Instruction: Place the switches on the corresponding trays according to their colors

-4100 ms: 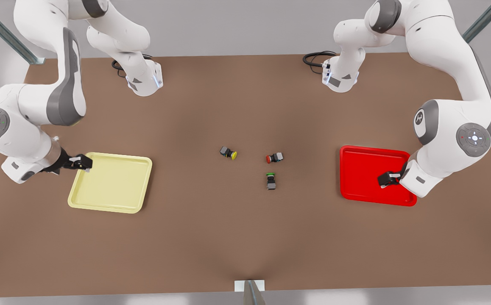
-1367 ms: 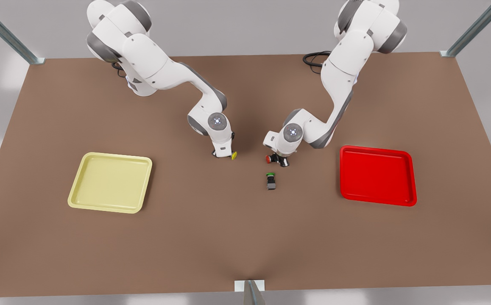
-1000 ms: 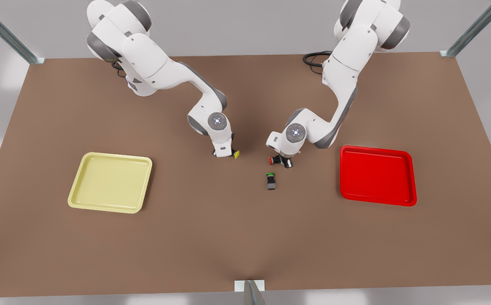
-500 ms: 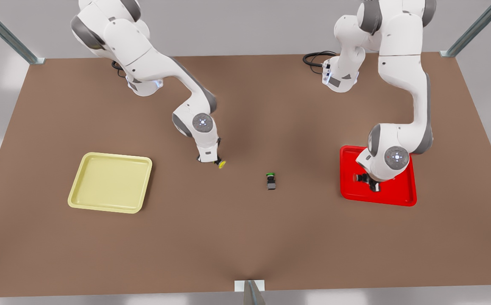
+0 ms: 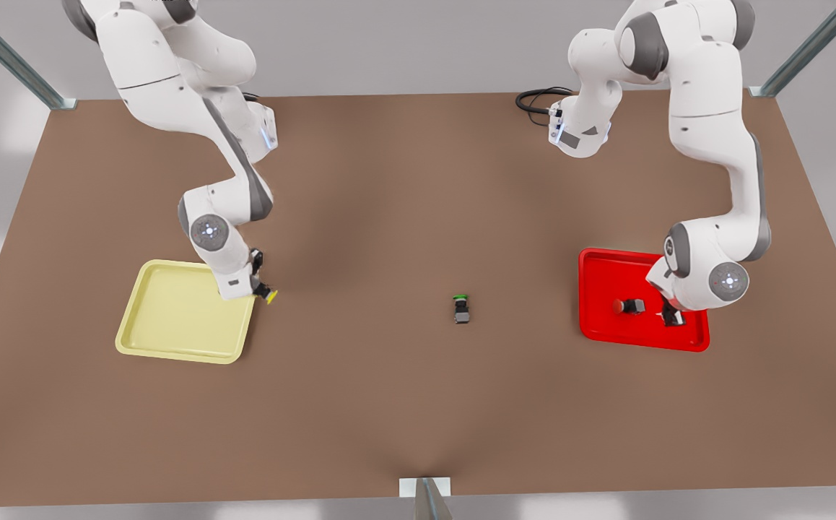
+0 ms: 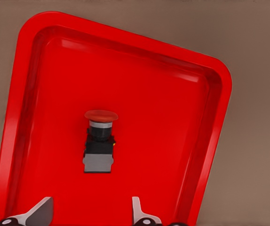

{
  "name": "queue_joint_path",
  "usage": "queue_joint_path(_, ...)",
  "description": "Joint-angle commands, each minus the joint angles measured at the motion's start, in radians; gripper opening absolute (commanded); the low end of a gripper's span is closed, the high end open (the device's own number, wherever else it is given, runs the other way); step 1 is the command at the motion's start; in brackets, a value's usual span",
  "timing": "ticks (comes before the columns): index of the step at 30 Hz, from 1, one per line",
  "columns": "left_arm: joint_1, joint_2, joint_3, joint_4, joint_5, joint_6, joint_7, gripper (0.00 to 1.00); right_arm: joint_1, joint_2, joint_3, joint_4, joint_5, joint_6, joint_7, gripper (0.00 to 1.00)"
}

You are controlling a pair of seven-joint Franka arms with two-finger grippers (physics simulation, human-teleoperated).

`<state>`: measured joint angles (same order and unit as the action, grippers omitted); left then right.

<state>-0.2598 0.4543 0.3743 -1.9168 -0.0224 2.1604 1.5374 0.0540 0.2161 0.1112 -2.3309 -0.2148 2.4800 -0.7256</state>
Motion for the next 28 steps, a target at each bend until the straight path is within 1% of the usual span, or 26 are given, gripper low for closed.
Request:
queue_joint_path(1, -0.001, 0.0, 0.0, 0.015, -0.004, -0.022, -0.031, 1.0, 0.004, 0.0, -0.013, -0.007, -0.001, 0.014, -0.018, 0.49)
queue_joint_path(2, -0.002, 0.0, -0.003, 0.103, -0.004, -0.138, -0.211, 1.0, 0.001, 0.0, -0.057, -0.019, -0.001, 0.031, -0.093, 0.49)
queue_joint_path(3, -0.009, -0.002, -0.008, 0.151, -0.005, -0.178, -0.4, 1.0, 0.0, 0.0, -0.097, -0.044, -0.001, 0.072, -0.155, 0.49)
queue_joint_path(5, -0.012, 0.006, -0.011, 0.286, -0.103, -0.324, -0.819, 1.0, -0.028, 0.005, -0.148, -0.062, -0.001, 0.106, -0.258, 0.49)
queue_joint_path(6, -0.013, 0.007, -0.021, 0.317, -0.152, -0.321, -0.95, 1.0, -0.031, 0.006, -0.176, -0.064, -0.001, 0.119, -0.299, 0.49)
queue_joint_path(7, -0.015, 0.009, -0.028, 0.381, -0.202, -0.321, -1.172, 1.0, -0.034, 0.014, -0.199, -0.065, -0.001, 0.134, -0.327, 0.49)
queue_joint_path(8, -0.024, 0.009, -0.028, 0.442, -0.191, -0.323, -1.293, 1.0, -0.034, 0.017, -0.199, -0.064, -0.001, 0.14, -0.325, 0.5)
queue_joint_path(9, -0.029, 0.003, -0.028, 0.489, -0.188, -0.329, -1.385, 1.0, -0.034, 0.017, -0.199, -0.058, -0.001, 0.14, -0.325, 0.62)
queue_joint_path(10, -0.032, -0.005, -0.026, 0.542, -0.185, -0.367, -1.488, 1.0, -0.034, 0.019, -0.199, -0.054, 0.0, 0.14, -0.327, 0.78)
queue_joint_path(11, -0.021, -0.052, -0.075, 0.544, -0.166, -0.369, -1.617, 1.0, -0.034, 0.019, -0.199, -0.053, 0.0, 0.14, -0.337, 0.89)
queue_joint_path(12, 0.042, -0.101, -0.198, 0.544, -0.03, -0.375, -1.714, 1.0, -0.034, 0.017, -0.199, -0.051, 0.0, 0.139, -0.342, 0.99)
queue_joint_path(13, 0.129, -0.143, -0.34, 0.538, 0.057, -0.386, -1.722, 1.0, -0.034, 0.017, -0.197, -0.044, 0.0, 0.132, -0.344, 1.0)
queue_joint_path(15, 0.251, -0.186, -0.503, 0.533, 0.085, -0.384, -1.722, 1.0, -0.034, -0.003, -0.199, -0.031, 0.0, 0.117, -0.367, 1.0)
queue_joint_path(16, 0.252, -0.192, -0.509, 0.533, 0.087, -0.384, -1.722, 1.0, -0.033, -0.063, -0.196, 0.002, 0.0, 0.034, -0.353, 1.0)
queue_joint_path(18, 0.252, -0.19, -0.509, 0.533, 0.087, -0.384, -1.72, 1.0, -0.017, -0.13, -0.193, 0.122, 0.015, -0.13, -0.313, 1.0)
queue_joint_path(20, 0.249, -0.186, -0.509, 0.535, 0.087, -0.384, -1.72, 1.0, -0.002, -0.187, -0.168, 0.254, 0.017, -0.323, -0.017, 1.0)
queue_joint_path(21, 0.248, -0.186, -0.511, 0.535, 0.087, -0.384, -1.72, 1.0, -0.002, -0.169, -0.165, 0.367, 0.017, -0.45, 0.116, 1.0)
queue_joint_path(22, 0.246, -0.184, -0.509, 0.535, 0.087, -0.384, -1.72, 1.0, -0.006, -0.115, -0.163, 0.556, 0.031, -0.654, 0.187, 1.0)
queue_joint_path(23, 0.244, -0.181, -0.509, 0.536, 0.087, -0.386, -1.722, 1.0, -0.008, -0.104, -0.162, 0.657, 0.068, -0.76, 0.369, 1.0)
queue_joint_path(24, 0.243, -0.18, -0.509, 0.536, 0.087, -0.384, -1.722, 1.0, -0.031, -0.109, -0.162, 0.7, 0.068, -0.779, 0.537, 1.0)
queue_joint_path(25, 0.243, -0.18, -0.509, 0.538, 0.087, -0.386, -1.722, 1.0, -0.051, -0.11, -0.162, 0.74, 0.069, -0.817, 0.6, 1.0)
queue_joint_path(28, 0.243, -0.18, -0.509, 0.538, 0.087, -0.386, -1.722, 1.0, -0.071, -0.113, -0.159, 0.745, 0.083, -0.809, 0.597, 1.0)
